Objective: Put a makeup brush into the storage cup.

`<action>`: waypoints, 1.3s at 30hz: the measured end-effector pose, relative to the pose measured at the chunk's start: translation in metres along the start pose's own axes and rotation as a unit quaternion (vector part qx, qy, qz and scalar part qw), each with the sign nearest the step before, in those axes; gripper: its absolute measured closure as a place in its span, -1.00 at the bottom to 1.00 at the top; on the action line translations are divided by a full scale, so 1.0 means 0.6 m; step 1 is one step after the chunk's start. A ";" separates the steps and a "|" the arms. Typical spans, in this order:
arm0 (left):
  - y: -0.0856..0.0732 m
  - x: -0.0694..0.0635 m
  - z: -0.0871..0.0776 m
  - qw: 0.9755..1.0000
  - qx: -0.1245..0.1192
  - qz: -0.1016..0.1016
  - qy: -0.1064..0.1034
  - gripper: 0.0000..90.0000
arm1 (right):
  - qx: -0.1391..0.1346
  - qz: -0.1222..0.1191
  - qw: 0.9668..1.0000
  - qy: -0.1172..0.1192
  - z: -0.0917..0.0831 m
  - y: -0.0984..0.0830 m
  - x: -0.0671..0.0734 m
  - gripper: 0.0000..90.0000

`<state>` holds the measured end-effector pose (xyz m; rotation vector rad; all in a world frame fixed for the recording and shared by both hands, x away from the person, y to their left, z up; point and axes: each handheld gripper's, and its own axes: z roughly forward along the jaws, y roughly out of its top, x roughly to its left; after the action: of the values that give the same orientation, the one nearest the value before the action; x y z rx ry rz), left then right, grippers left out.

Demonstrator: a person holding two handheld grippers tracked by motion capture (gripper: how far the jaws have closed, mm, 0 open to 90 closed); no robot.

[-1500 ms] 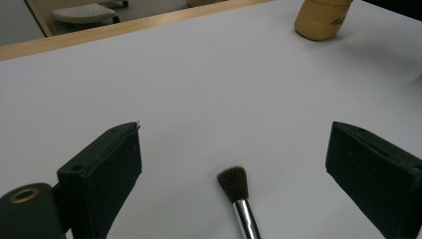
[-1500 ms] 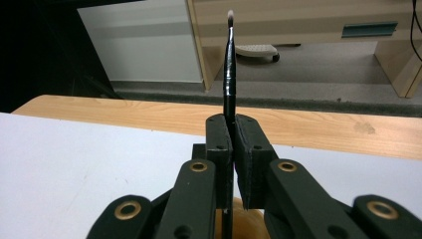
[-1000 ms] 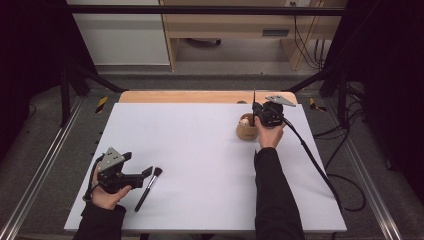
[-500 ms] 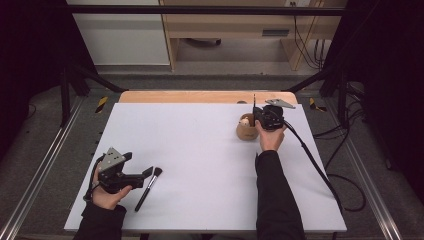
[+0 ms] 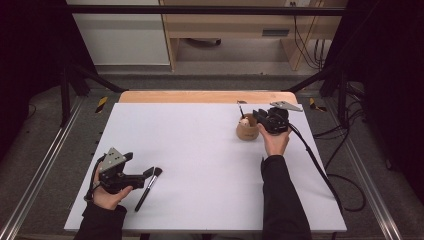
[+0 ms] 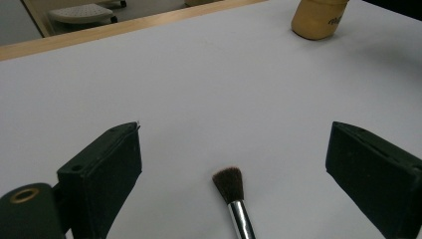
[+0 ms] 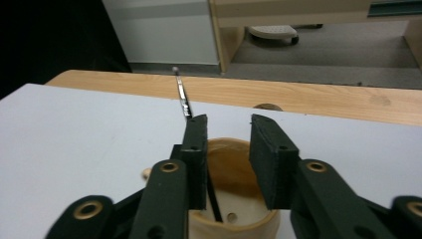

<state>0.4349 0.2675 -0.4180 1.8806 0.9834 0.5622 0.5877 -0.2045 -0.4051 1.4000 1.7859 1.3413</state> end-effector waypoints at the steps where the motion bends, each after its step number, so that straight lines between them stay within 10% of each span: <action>1: 0.000 -0.001 0.000 1.000 -0.002 -0.002 0.000 -0.85 | -0.001 -0.003 1.000 0.007 -0.006 0.000 0.003 0.44; 13: 0.001 -0.003 -0.001 1.000 -0.004 -0.003 -0.002 -0.85 | -0.004 -0.014 0.997 0.077 -0.080 -0.002 0.034 -0.16; 39: 0.001 -0.003 -0.003 1.000 -0.005 -0.003 -0.003 -0.85 | 0.002 -0.065 0.994 0.091 -0.176 -0.038 0.058 -0.80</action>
<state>0.4331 0.2667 -0.4165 1.8686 0.9801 0.5581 0.4781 -0.2133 -0.3783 1.1728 1.9619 1.4358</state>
